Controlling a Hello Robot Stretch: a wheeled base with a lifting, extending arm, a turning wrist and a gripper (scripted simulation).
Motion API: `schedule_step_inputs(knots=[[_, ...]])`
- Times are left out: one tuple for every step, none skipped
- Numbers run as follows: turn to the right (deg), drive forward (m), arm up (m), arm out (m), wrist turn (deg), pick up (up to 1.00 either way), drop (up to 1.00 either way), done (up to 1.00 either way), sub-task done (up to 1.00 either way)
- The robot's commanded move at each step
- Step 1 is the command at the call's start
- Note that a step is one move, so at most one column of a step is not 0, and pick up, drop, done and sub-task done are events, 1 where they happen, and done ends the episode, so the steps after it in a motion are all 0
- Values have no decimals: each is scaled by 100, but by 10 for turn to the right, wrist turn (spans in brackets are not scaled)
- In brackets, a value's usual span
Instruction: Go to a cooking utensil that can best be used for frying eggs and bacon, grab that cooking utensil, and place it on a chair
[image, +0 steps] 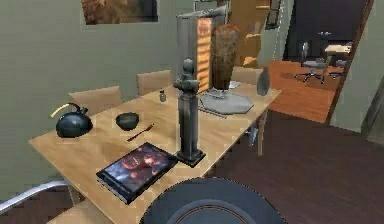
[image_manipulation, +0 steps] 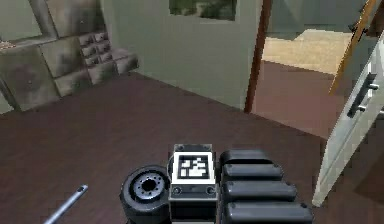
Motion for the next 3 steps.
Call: schedule_step_inputs(knots=[[450, 0, 0, 0, 0, 0, 0, 0, 0], [450, 0, 0, 0, 0, 0, 0, 0, 0], [-450, 0, 0, 0, 0, 0, 0, 0, 0]])
